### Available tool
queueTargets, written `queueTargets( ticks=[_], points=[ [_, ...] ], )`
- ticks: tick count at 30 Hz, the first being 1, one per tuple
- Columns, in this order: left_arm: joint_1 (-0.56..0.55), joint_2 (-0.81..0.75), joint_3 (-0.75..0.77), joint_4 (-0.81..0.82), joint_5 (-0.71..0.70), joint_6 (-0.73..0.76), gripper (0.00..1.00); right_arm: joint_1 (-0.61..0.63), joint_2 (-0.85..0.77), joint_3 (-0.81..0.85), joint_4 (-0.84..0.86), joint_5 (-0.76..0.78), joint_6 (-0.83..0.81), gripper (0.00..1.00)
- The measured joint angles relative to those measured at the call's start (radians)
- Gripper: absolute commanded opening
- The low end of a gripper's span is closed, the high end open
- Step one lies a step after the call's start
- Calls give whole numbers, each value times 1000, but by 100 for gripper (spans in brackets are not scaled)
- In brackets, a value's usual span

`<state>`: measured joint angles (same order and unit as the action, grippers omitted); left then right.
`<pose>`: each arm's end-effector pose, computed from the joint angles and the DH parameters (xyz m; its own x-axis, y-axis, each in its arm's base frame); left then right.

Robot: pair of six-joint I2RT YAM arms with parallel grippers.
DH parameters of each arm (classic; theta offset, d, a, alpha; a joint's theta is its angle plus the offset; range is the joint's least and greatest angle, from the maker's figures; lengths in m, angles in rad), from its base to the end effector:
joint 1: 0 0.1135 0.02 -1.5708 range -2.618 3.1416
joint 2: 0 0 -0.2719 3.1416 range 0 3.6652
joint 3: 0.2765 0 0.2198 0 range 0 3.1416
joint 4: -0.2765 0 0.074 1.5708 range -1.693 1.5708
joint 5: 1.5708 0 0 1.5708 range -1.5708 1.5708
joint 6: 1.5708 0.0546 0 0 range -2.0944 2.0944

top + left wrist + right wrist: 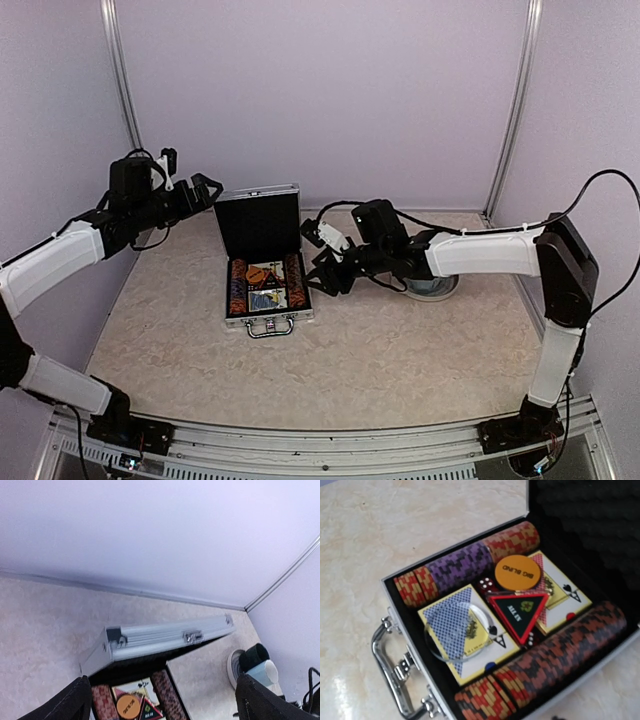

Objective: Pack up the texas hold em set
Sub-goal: Close the lid of the box for the chip case.

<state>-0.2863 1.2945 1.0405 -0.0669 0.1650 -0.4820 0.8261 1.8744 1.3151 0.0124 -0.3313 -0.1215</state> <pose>0.2727 -0.0896 0.3397 -0.4666 -0.3393 -0.8168 0.2391 0.8407 -0.4858 0.2714 0.3206 0.2463 -0.2428 -0.4325 -0.8683 -0.9198 0.3871 0.0644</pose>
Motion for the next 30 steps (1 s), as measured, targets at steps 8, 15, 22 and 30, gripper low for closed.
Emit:
queueTargets(
  ticks=[8,15,22,30],
  points=[
    [9,176,211,37,-68,64,99,0,-77,-52,-16,26,56,60],
    [15,376,359,38,-2,90,98,0,-119,-84,-21,44,83,59],
    [8,410,313,46,69,89,97,0,-138,-182,-37,73,105,59],
    [-16,292,128,78,93,80,96,0,-158,-202,-68,104,112,59]
  ],
)
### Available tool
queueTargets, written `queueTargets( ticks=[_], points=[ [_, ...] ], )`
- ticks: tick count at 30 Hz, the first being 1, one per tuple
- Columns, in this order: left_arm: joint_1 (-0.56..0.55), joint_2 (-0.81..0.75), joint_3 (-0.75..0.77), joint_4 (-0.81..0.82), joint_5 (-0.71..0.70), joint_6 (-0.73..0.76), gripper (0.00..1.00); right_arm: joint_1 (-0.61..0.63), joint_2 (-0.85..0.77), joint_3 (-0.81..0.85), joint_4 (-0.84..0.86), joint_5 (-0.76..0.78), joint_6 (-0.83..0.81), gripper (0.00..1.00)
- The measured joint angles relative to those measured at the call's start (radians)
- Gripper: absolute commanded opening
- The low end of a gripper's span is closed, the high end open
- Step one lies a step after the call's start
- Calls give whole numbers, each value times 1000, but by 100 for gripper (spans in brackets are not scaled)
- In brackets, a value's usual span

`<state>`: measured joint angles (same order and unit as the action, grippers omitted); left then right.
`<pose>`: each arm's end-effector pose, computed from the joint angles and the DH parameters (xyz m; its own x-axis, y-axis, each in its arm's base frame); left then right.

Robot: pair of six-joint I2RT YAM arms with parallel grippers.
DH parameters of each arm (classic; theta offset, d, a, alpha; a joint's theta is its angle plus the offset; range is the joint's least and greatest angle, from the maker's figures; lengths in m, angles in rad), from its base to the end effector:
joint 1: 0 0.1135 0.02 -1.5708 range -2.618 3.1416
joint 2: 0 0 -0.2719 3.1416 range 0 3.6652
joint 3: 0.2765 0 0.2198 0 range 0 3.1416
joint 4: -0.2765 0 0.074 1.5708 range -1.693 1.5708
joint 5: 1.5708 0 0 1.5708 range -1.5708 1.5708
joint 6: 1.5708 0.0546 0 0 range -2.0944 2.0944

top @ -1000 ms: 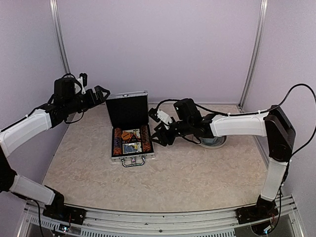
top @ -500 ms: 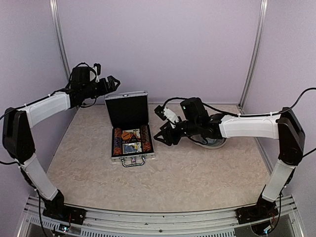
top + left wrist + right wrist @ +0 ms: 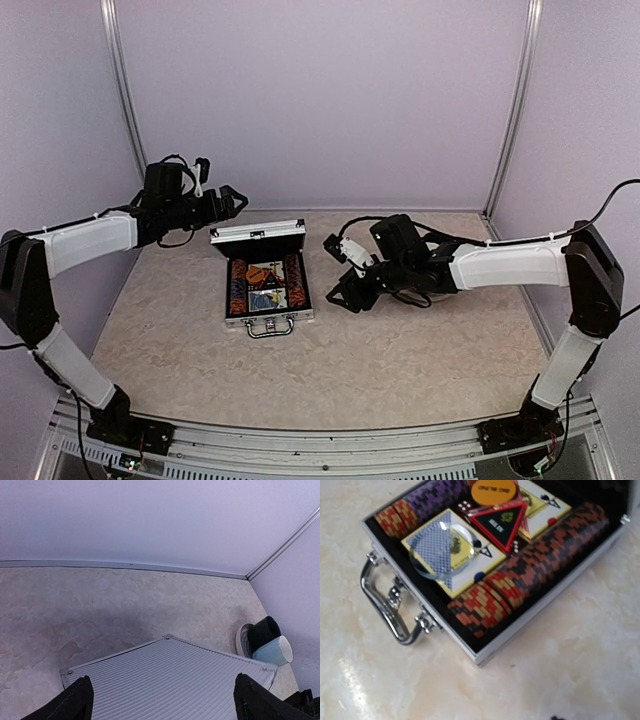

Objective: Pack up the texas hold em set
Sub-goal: Close the lid of the box for the chip case, then adjust the chip case at the center of the board.

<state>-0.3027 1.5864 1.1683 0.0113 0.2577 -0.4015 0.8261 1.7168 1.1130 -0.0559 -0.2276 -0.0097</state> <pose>0.3379 -0.1201 0.3042 -0.5476 -0.2249 -0.8060 0.3234 0.8315 -0.4517 0.2405 0.2791 0.2339 -0.4072 -0.4558 -0.7915 -0.8412 0.5248 0.1306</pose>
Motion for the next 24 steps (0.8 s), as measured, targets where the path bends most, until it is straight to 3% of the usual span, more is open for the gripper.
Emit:
queueTargets(
  ticks=[15,24],
  points=[
    [-3,-285,-195,2,-55,-10,99,0,-26,-2,-33,31,60,62],
    [-16,-306,-384,3,-79,-54,99,0,24,39,-17,-1,152,64]
  ],
)
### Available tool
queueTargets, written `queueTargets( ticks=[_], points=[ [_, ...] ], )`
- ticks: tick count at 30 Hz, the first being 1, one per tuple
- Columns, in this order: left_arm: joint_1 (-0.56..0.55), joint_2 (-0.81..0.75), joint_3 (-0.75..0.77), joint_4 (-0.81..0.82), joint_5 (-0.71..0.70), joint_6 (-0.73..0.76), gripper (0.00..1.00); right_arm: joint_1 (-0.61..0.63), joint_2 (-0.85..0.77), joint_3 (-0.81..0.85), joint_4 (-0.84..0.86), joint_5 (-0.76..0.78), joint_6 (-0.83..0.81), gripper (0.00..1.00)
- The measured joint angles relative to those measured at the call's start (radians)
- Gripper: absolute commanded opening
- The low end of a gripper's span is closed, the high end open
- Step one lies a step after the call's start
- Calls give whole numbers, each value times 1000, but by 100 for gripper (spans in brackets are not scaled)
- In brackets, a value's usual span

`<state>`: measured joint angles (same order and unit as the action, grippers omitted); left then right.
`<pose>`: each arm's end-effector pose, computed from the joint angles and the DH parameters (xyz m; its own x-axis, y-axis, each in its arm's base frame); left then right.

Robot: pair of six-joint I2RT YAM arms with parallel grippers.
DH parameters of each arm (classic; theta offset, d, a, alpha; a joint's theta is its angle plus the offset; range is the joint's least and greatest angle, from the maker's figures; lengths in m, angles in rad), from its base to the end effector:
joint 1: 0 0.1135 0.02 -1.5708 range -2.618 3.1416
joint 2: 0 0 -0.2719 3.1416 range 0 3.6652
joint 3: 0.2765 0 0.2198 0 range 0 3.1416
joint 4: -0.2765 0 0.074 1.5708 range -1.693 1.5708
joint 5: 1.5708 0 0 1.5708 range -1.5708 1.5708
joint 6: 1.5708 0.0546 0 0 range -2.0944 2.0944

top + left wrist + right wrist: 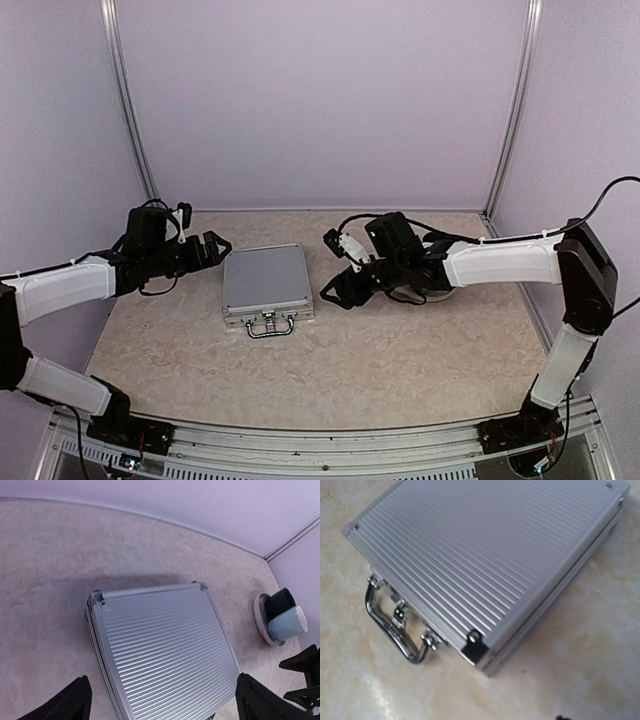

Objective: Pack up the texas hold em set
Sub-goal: Adjust the chip case at the center of the board.

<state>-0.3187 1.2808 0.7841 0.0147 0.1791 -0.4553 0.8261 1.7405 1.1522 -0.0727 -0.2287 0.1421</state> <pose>0.2533 -0.0938 0.2668 -0.5969 -0.2587 -0.7595 0.2180 0.8587 -0.4638 0.2454 0.2845 0.2360 -0.5305 -0.3720 -0.7617 -0.7701 0.5871 0.2496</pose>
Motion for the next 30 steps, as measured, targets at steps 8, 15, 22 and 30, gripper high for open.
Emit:
queueTargets(
  ticks=[8,15,22,30],
  points=[
    [-37,62,-114,52,28,-63,99,0,127,27,36,-72,117,68],
    [-50,177,-119,126,32,-123,99,0,252,117,77,-131,200,70],
    [-117,228,-146,193,28,-153,99,-5,279,182,90,-154,227,70],
    [-264,224,-163,220,-69,-185,99,-55,251,143,97,-132,230,70]
  ],
)
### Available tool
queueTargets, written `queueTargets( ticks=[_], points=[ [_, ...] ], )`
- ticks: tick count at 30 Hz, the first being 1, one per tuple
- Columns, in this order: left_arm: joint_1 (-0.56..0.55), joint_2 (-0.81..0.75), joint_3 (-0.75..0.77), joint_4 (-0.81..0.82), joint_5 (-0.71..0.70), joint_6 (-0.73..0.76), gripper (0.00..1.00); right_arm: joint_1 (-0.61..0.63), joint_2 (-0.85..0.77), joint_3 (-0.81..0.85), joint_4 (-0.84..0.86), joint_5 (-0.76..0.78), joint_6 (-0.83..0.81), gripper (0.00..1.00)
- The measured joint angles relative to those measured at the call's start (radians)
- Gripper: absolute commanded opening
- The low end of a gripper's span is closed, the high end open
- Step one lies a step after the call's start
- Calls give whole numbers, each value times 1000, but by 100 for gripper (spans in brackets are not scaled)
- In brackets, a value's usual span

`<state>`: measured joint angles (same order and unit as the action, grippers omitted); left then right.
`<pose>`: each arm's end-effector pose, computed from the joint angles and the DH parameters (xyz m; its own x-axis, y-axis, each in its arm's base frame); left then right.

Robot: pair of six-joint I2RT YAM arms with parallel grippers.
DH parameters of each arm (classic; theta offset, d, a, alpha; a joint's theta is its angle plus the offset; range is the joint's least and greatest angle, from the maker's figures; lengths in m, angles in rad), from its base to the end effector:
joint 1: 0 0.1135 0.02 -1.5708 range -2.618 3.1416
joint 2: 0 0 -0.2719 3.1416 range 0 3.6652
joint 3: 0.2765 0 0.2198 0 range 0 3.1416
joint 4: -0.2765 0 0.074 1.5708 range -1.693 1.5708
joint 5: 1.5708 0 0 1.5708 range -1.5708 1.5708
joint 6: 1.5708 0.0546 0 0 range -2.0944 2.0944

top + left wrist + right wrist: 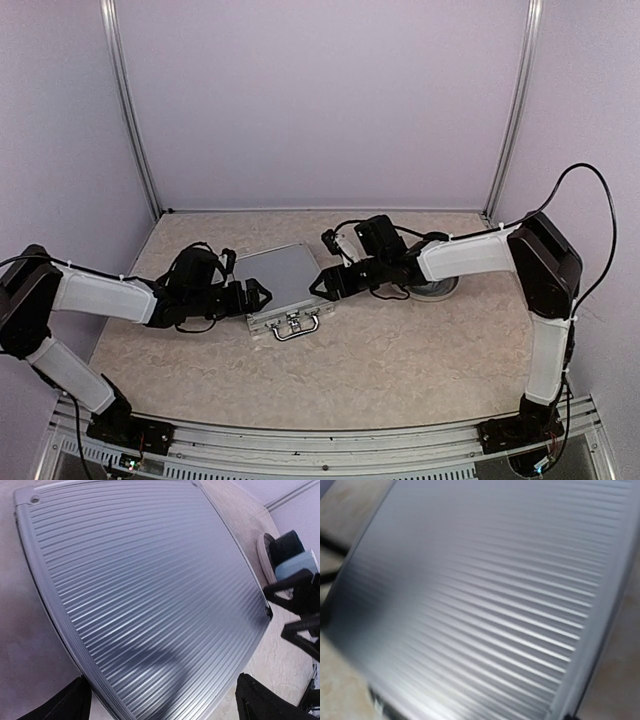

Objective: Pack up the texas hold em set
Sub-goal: Adjust the chip case at the center of the board.

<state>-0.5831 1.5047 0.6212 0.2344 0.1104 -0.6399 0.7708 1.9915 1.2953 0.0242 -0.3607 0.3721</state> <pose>0.2344 -0.1618 0.1819 -0.7753 -0.1996 -0.5993 0.1965 0.8255 -0.5291 0.2948 0.3132 0.1943 -0.7251 -0.2300 -0.6491 -0.6295 0.6037 0.4892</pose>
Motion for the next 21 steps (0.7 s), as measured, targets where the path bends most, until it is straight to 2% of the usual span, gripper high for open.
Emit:
queueTargets(
  ticks=[4,7,13,21],
  points=[
    [-108,-29,-4,-28,-5,-25,99,-42,-47,-61,0,13,-3,71],
    [-163,-84,-4,-77,-60,-26,99,-62,-88,-103,-16,35,-14,71],
    [-196,-165,16,-216,-303,-1,99,-67,-155,-159,-34,39,-16,70],
    [-219,-133,71,-319,-434,37,99,-53,-146,-281,18,-59,42,68]
  ],
)
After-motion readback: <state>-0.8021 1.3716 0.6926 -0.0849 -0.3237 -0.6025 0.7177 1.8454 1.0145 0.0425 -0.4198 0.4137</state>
